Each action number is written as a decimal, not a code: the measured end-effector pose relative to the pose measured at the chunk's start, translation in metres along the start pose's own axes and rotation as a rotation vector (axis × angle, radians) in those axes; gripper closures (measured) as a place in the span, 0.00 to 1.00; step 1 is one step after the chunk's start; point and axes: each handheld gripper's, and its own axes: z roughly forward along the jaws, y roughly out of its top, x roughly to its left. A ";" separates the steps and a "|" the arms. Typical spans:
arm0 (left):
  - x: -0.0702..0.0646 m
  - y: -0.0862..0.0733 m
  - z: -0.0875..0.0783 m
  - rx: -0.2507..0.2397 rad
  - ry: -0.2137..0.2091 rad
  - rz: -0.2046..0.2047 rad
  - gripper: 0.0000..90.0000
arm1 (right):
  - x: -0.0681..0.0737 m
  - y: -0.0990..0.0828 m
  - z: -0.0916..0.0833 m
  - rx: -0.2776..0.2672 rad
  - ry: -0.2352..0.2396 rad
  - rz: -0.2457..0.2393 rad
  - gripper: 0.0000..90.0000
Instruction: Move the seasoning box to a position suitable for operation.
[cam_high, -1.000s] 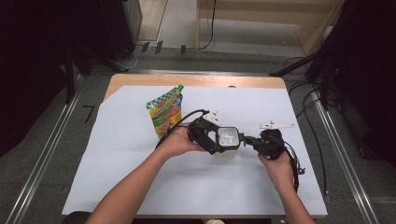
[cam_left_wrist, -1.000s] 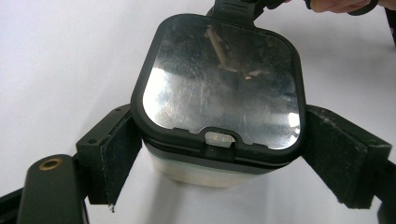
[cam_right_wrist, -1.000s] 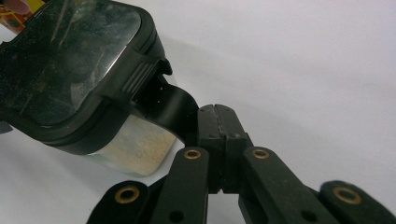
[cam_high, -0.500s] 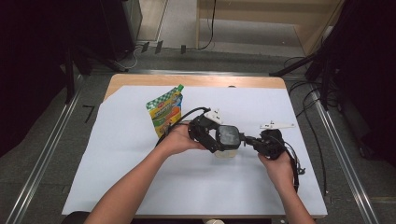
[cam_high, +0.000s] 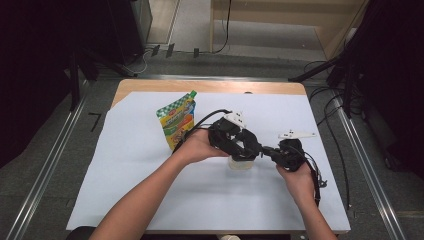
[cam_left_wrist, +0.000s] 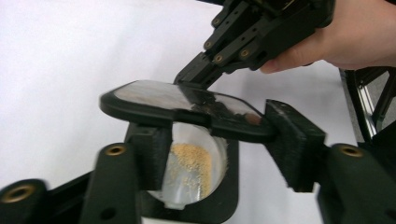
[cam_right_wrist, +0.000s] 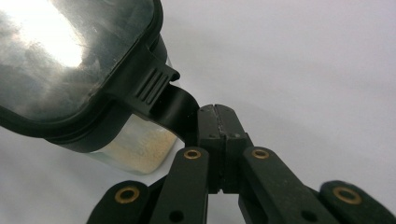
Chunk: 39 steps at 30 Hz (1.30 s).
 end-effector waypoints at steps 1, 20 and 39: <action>-0.001 0.002 0.000 0.003 0.000 -0.007 0.55 | 0.000 0.000 0.000 -0.002 0.004 -0.001 1.00; -0.012 0.029 0.017 0.017 -0.046 0.002 0.85 | -0.001 -0.001 -0.002 -0.004 0.018 -0.014 1.00; -0.010 0.004 -0.014 -0.027 -0.080 -0.094 0.78 | 0.003 -0.008 -0.032 -0.031 0.062 0.042 0.86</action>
